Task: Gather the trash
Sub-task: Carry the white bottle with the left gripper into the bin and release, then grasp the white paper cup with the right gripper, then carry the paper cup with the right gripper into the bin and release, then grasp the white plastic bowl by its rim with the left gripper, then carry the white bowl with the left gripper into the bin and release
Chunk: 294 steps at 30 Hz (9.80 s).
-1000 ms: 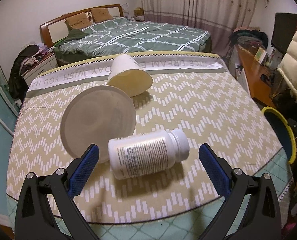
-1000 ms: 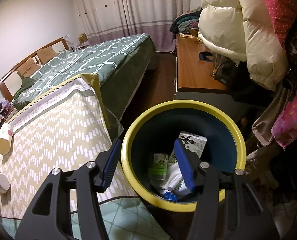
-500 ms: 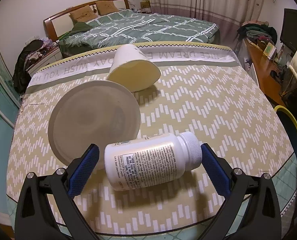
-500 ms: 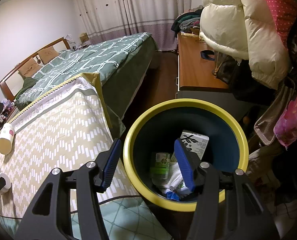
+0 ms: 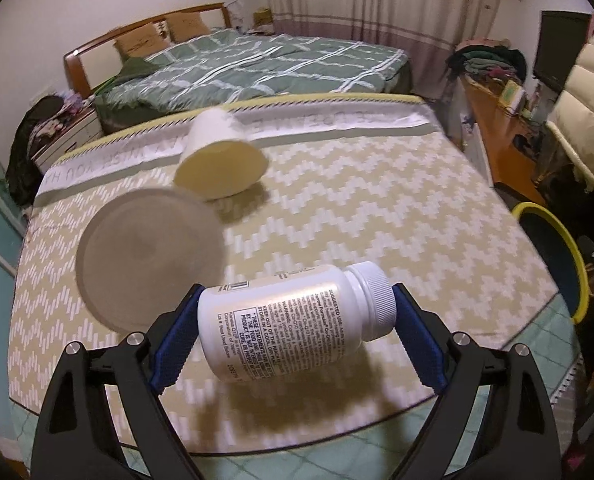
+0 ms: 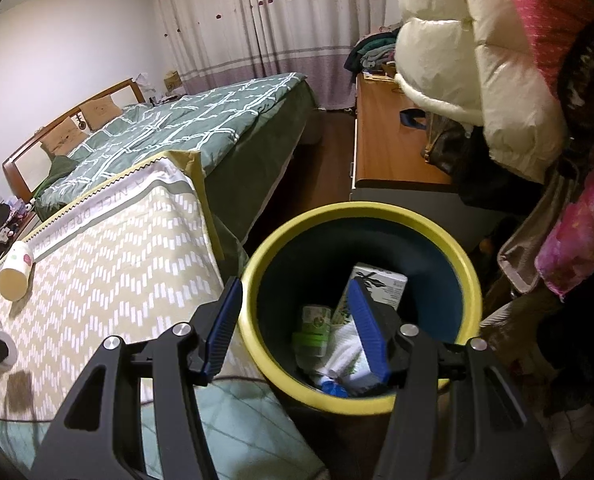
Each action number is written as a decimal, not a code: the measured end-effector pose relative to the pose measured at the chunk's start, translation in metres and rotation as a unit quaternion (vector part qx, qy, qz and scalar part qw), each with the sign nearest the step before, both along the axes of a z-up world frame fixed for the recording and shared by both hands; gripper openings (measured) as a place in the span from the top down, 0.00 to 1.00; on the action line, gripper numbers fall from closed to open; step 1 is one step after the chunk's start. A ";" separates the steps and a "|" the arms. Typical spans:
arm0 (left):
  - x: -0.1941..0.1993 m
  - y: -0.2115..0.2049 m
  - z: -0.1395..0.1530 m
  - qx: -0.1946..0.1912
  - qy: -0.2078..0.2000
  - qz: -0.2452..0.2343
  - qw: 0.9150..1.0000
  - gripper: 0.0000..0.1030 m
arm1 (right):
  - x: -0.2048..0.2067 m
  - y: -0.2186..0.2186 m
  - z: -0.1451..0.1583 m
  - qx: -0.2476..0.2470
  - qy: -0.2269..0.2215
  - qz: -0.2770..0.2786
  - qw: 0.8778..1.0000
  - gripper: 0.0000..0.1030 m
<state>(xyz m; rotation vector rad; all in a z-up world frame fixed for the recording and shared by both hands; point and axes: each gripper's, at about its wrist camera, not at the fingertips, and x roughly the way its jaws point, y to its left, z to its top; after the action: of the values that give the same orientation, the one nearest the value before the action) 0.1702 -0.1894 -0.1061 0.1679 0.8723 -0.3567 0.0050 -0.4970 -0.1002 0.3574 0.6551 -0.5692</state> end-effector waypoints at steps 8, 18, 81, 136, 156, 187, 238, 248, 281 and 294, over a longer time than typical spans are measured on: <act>-0.023 -0.072 0.022 -0.014 -0.007 -0.089 0.996 0.13 | -0.039 -0.022 0.008 -0.003 -0.005 -0.019 1.000 0.49; -0.058 -0.203 0.035 -0.021 0.001 -0.215 0.976 0.13 | -0.088 -0.051 0.010 -0.005 -0.007 -0.048 0.999 0.49; -0.080 0.188 0.077 -0.092 -0.116 0.110 0.983 0.05 | 0.173 0.244 0.061 0.017 -0.009 0.352 0.936 0.49; -0.065 0.211 0.063 -0.065 -0.111 0.166 0.978 0.05 | 0.233 0.210 0.063 0.058 0.060 0.337 0.938 0.55; -0.046 0.137 0.068 -0.055 -0.113 0.089 0.988 0.05 | 0.036 -0.026 0.019 0.027 0.027 0.021 0.999 0.51; 0.064 0.123 0.035 0.026 -0.061 0.089 0.994 0.05 | 0.020 -0.026 -0.009 0.026 0.031 -0.033 0.999 0.35; 0.107 0.104 -0.012 -0.001 0.004 0.082 0.997 0.23 | 0.015 -0.027 -0.006 0.038 0.001 -0.019 0.999 0.35; 0.058 0.032 0.030 -0.008 -0.027 -0.017 0.999 0.23 | -0.013 -0.026 0.007 0.017 -0.009 -0.016 1.000 0.35; -0.050 -0.338 -0.014 0.008 0.070 -0.290 0.954 0.14 | -0.134 -0.078 0.023 0.006 -0.034 -0.068 0.997 0.35; -0.104 -0.137 0.089 -0.082 -0.059 -0.213 0.972 0.05 | -0.135 -0.006 0.056 -0.022 -0.059 0.017 0.998 0.31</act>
<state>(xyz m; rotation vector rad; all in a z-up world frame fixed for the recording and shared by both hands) 0.0660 -0.3260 -0.0175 0.2212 0.6803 -0.8089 -0.1302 -0.5035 -0.0444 0.3344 0.5341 -0.5248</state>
